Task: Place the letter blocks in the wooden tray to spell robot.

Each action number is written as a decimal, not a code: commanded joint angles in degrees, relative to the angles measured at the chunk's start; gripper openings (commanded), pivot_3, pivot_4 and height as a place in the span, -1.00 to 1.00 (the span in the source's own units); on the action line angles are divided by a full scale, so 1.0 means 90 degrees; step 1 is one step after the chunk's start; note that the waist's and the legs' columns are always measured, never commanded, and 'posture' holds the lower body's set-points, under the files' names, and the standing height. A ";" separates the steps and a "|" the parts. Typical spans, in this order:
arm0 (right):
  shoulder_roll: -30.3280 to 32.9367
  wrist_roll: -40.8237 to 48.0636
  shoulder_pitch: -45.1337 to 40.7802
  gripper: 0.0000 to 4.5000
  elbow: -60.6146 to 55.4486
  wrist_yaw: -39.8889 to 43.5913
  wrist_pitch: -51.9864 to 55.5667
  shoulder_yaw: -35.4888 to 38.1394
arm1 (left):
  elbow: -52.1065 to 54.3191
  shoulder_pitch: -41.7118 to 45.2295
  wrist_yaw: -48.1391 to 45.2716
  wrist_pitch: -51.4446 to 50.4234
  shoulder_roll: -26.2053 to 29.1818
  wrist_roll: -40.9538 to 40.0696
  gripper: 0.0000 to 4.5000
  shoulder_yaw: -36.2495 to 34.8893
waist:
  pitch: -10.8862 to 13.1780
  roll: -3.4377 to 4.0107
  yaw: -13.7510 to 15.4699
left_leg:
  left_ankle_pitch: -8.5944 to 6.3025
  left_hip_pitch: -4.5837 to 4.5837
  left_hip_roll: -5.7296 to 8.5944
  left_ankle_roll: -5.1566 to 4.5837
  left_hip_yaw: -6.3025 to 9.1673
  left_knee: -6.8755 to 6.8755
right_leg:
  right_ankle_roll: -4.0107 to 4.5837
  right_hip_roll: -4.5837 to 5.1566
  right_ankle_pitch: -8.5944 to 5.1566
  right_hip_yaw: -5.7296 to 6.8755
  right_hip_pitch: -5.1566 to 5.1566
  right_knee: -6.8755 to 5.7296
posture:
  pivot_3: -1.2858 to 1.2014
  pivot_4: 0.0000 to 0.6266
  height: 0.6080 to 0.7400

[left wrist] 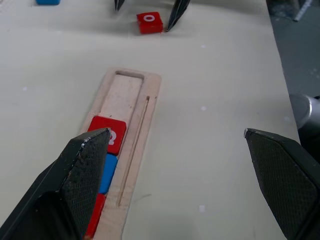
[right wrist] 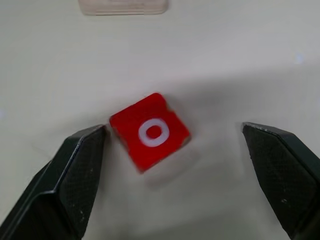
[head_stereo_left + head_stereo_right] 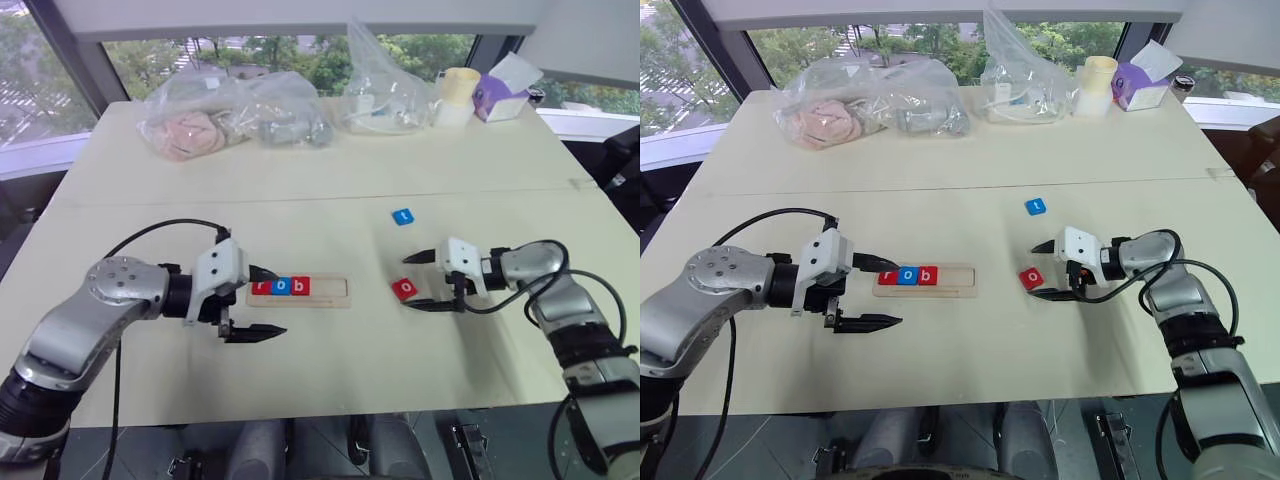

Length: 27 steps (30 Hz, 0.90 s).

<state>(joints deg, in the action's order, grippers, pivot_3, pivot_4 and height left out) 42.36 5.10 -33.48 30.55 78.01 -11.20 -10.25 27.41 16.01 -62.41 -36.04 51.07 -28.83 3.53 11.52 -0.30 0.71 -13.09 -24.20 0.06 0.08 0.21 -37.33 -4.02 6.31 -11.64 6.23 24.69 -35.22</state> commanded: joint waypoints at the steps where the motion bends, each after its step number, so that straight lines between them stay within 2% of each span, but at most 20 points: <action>1: -0.0083 -0.0163 -0.0255 0.39 0.0527 0.0524 -0.0473 -0.0241 | 0.0284 -0.0060 0.0121 -0.0076 0.0058 -0.0137 1.00 -0.0248 | 0.0000 0.0000 0.0000 | 0.0000 0.0009 0.0000 0.0000 0.0000 -0.0002 | 0.0002 0.0000 -0.0001 0.0000 -0.0009 0.0000 | 0.03 -0.52 1.00; 5: -0.0001 -0.0126 -0.0338 -0.50 0.0609 0.0866 -0.0540 -0.0279 | 0.0325 -0.0162 0.0217 -0.0114 0.0095 -0.0151 1.00 -0.0347 | 0.0000 0.0000 -0.0005 | 0.0000 0.0031 -0.0001 0.0001 -0.0001 -0.0001 | 0.0010 0.0001 -0.0006 -0.0001 -0.0026 -0.0001 | 0.03 -0.52 1.00; 7: 0.0031 -0.0074 -0.0294 -0.49 0.0393 0.0827 -0.0359 -0.0227 | 0.0324 -0.0226 0.0249 -0.0111 0.0110 -0.0145 1.00 -0.0394 | 0.0000 0.0000 0.0001 | 0.0000 0.0033 -0.0002 0.0001 0.0000 0.0001 | 0.0010 0.0001 -0.0006 -0.0002 -0.0026 -0.0002 | 0.03 -0.52 1.00; 9: -0.0069 0.0189 -0.0330 -0.49 -0.0118 0.0657 0.0340 -0.0070 | 0.0292 -0.0272 0.0264 -0.0104 0.0124 -0.0134 1.00 -0.0446 | 0.0000 0.0000 0.0002 | 0.0000 0.0032 -0.0003 0.0001 0.0001 0.0003 | 0.0011 0.0000 -0.0006 -0.0002 -0.0026 -0.0002 | 0.03 -0.52 1.00; 13: -0.0494 0.0721 -0.0443 -0.49 -0.1648 -0.0045 0.2207 0.0125 | 0.0047 -0.0269 0.0274 -0.0068 0.0230 -0.0074 1.00 -0.0614 | 0.0001 0.0002 -0.0034 | 0.0000 0.0033 -0.0007 0.0001 -0.0002 0.0004 | 0.0011 0.0001 -0.0004 -0.0006 -0.0017 -0.0010 | 0.03 -0.52 1.00; 17: -0.1197 0.0897 -0.0415 -0.49 -0.2982 -0.0873 0.3891 -0.0191 | -0.0302 -0.0270 0.0012 0.0211 0.0474 0.0104 1.00 -0.0562 | 0.0001 0.0003 -0.0012 | -0.0001 0.0036 -0.0016 0.0002 -0.0002 0.0006 | 0.0013 -0.0015 -0.0004 -0.0006 -0.0012 -0.0024 | 0.03 -0.52 1.00; 22: -0.1620 0.0409 -0.0436 -0.49 -0.3272 -0.1673 0.4484 -0.0669 | -0.0570 -0.0149 -0.0035 0.0343 0.0502 0.0156 1.00 -0.0584 | 0.0001 0.0004 0.0033 | -0.0002 0.0022 -0.0039 0.0004 0.0000 0.0006 | 0.0019 -0.0025 -0.0006 -0.0005 -0.0005 -0.0013 | 0.03 -0.52 1.00; 27: -0.1754 0.0216 -0.0409 -0.49 -0.3295 -0.1902 0.4503 -0.0981 | -0.0441 -0.0245 0.0040 0.0274 0.0429 0.0065 1.00 -0.0630 | 0.0001 0.0004 -0.0002 | -0.0001 0.0007 -0.0037 0.0004 -0.0008 0.0003 | 0.0024 -0.0022 0.0001 -0.0007 0.0001 0.0003 | 0.03 -0.52 1.00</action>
<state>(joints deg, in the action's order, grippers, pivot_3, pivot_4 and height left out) 27.23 7.46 -36.54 2.53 61.64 29.70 -18.63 21.60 13.85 -62.24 -34.13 54.92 -27.58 -0.44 11.53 -0.27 0.69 -13.10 -24.14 -0.26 0.12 0.14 -37.29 -3.80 6.09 -11.63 6.17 24.72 -35.20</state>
